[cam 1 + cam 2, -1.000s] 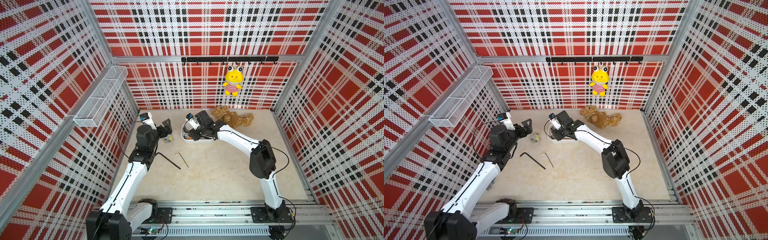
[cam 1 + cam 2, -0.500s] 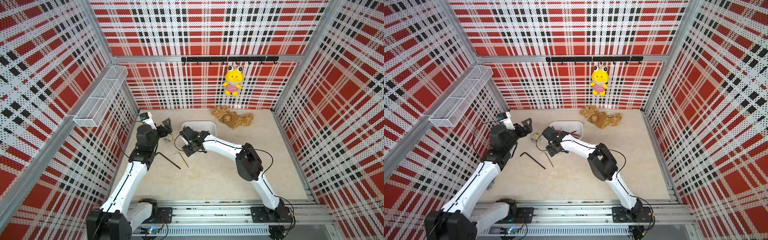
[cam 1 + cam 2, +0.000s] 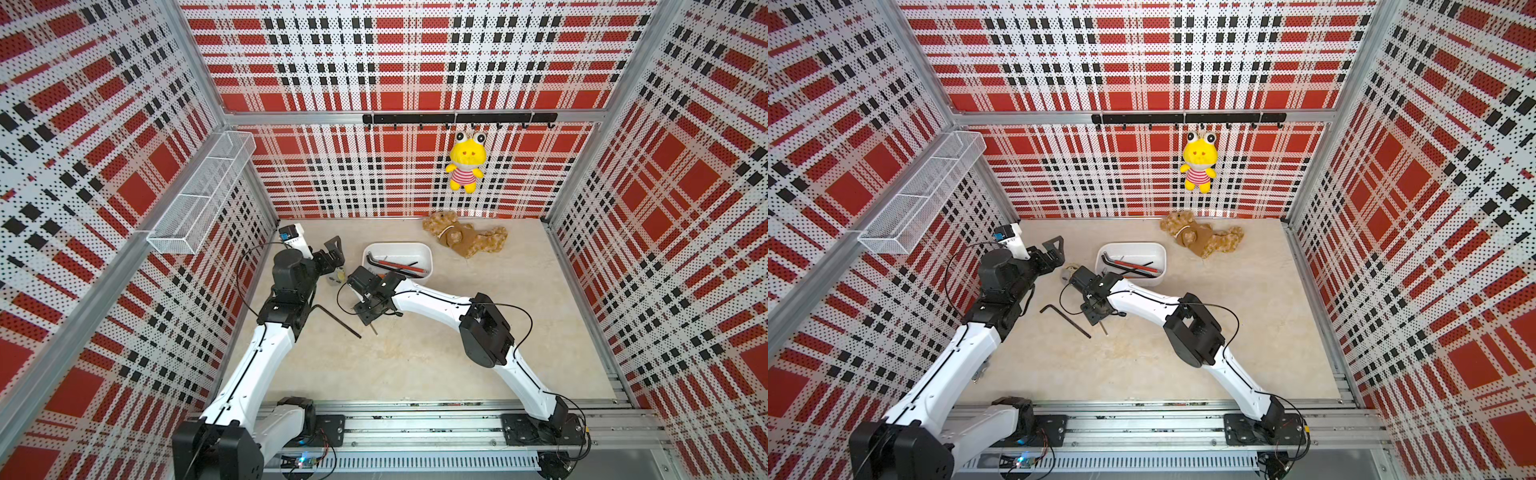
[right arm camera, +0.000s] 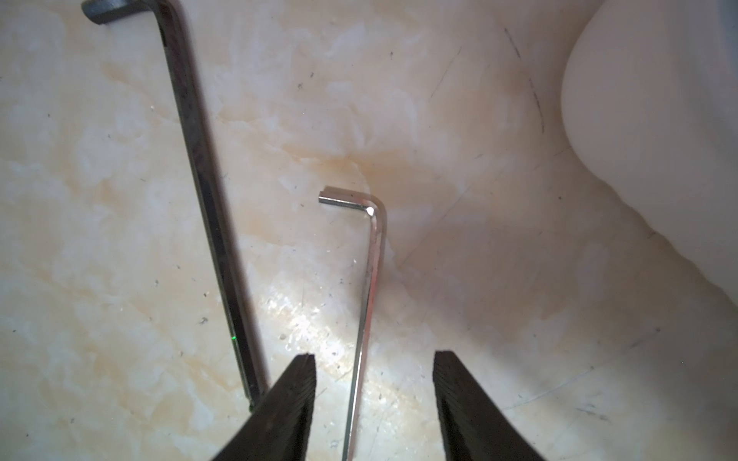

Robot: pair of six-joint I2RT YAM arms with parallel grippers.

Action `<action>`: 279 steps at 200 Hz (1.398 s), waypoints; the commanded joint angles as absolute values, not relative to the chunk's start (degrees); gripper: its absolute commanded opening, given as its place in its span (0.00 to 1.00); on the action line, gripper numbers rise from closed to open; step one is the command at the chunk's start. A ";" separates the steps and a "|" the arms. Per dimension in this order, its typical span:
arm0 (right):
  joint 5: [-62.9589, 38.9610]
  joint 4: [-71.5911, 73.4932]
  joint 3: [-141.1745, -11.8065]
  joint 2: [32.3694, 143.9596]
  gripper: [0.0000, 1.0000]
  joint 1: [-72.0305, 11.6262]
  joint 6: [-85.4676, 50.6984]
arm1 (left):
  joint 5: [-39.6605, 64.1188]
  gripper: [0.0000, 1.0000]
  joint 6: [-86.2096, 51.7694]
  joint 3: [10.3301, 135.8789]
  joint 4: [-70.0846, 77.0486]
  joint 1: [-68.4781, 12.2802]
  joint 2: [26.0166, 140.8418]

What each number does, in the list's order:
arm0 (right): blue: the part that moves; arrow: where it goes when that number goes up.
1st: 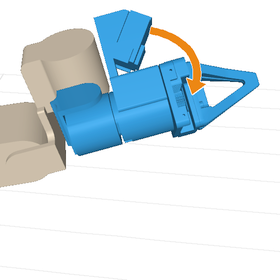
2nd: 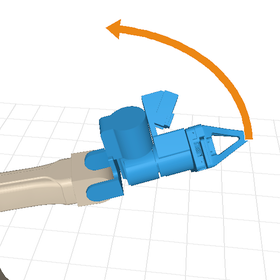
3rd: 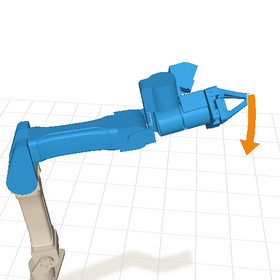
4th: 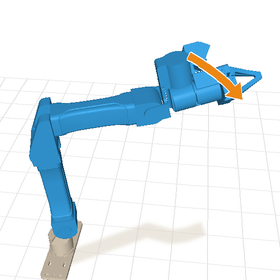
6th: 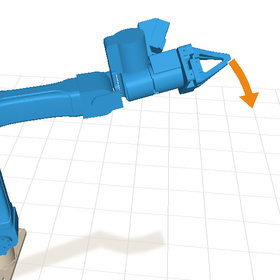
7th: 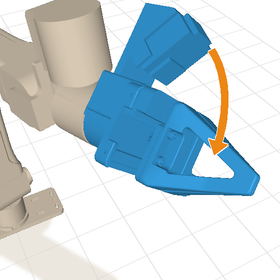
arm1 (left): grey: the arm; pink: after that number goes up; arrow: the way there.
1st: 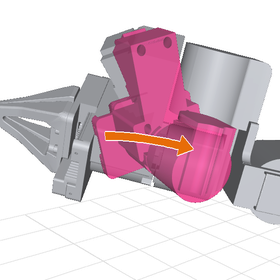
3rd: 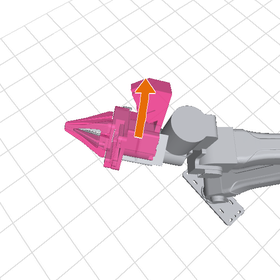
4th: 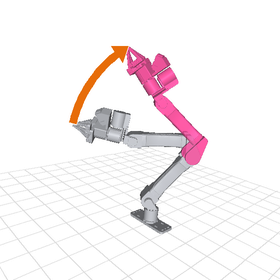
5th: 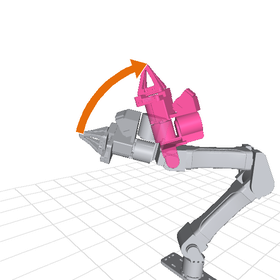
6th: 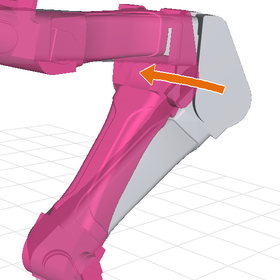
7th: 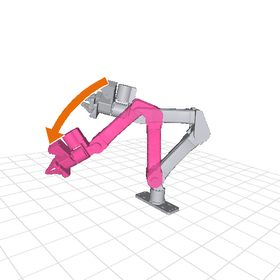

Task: Put the hex key on the desktop into the storage box
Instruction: Pick up the Allen key from the center of the board.

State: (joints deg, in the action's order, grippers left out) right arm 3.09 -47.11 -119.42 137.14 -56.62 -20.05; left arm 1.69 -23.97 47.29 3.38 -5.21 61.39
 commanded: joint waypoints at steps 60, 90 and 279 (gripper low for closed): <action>4.49 -49.69 -121.37 141.89 0.48 -57.82 -22.91 | 2.24 0.99 -23.79 46.27 4.66 -4.58 60.18; 10.74 -54.69 -125.10 144.19 0.45 -59.14 -23.86 | 2.31 0.99 -23.80 46.01 4.66 -4.57 59.99; -0.14 -54.08 -111.77 139.56 0.00 -57.71 -27.53 | 2.31 0.99 -23.96 45.00 4.75 -3.96 59.06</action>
